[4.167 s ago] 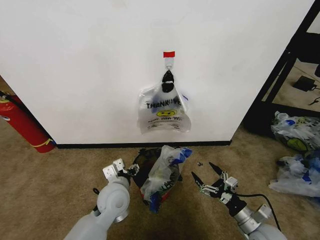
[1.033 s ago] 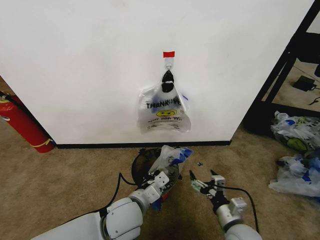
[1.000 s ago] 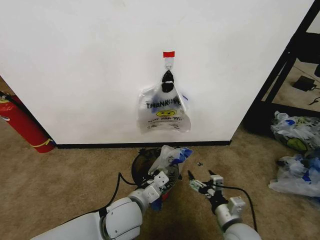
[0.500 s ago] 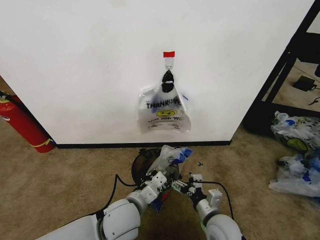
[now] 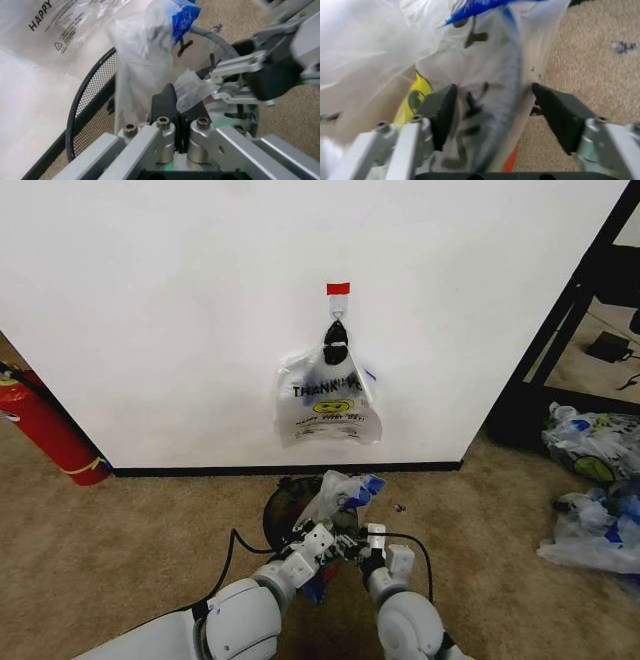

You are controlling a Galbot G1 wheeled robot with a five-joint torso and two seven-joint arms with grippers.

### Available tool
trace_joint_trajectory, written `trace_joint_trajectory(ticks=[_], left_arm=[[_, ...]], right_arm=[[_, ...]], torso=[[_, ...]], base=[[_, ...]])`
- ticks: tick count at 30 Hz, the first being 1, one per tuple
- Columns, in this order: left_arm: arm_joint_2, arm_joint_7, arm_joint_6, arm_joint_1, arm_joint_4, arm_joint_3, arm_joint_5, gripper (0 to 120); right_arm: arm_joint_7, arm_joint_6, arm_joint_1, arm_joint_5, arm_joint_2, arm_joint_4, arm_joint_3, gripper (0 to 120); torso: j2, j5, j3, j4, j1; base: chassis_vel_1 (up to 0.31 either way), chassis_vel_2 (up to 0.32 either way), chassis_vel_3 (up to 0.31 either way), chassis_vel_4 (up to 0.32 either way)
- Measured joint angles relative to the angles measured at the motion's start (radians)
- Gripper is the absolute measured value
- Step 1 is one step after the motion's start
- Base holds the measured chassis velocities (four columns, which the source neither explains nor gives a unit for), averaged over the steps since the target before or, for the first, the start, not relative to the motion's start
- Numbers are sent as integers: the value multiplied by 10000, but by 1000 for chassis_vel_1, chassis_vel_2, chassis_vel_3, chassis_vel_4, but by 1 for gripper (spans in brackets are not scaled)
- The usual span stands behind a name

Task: Pick up the garbage bag from the wall and place it over the trash bin.

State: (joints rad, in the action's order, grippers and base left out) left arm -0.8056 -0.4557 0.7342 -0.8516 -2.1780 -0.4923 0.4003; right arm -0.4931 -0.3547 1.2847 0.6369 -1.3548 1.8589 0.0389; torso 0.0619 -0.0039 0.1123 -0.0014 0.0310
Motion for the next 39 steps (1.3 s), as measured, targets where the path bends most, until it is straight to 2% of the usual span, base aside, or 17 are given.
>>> trace_joint_trajectory(ticks=[2, 7, 9, 11, 16, 27, 39], left_arm=[[1, 1, -4, 1, 0, 0, 0, 0], [98, 10, -34, 26, -108, 43, 16, 0], [114, 11, -39, 14, -139, 56, 21, 0], [137, 11, -46, -58, -206, 117, 26, 0], [173, 7, -108, -259, -273, 278, 17, 0], [205, -171, -190, -586, -514, 760, 167, 0], [685, -460, -405, -1149, -905, 2362, 988, 0]], right_arm=[[-36, 0, -23, 3, -45, -42, -3, 52], [-239, -13, -145, 109, -194, -131, -45, 30], [-253, -14, -156, 109, -194, -134, -45, 26], [-292, -22, -159, 43, -209, -125, -45, 16], [-315, -29, -70, -137, -108, 29, -60, 1], [-378, 147, 193, -243, 188, 467, 163, 0], [-351, 369, 776, 290, 739, 1187, 1032, 0]], torso=[[0, 0, 0, 0, 0], [1, -1, -1, -2, 0], [0, -1, -1, -2, 0], [0, 1, -1, -1, 0], [0, 1, 0, 0, 0], [0, 1, 0, -1, 0], [0, 1, -1, -2, 0]], base=[[0, 0, 0, 0], [0, 0, 0, 0], [0, 0, 0, 0], [0, 0, 0, 0], [0, 0, 0, 0], [0, 0, 0, 0], [0, 0, 0, 0]])
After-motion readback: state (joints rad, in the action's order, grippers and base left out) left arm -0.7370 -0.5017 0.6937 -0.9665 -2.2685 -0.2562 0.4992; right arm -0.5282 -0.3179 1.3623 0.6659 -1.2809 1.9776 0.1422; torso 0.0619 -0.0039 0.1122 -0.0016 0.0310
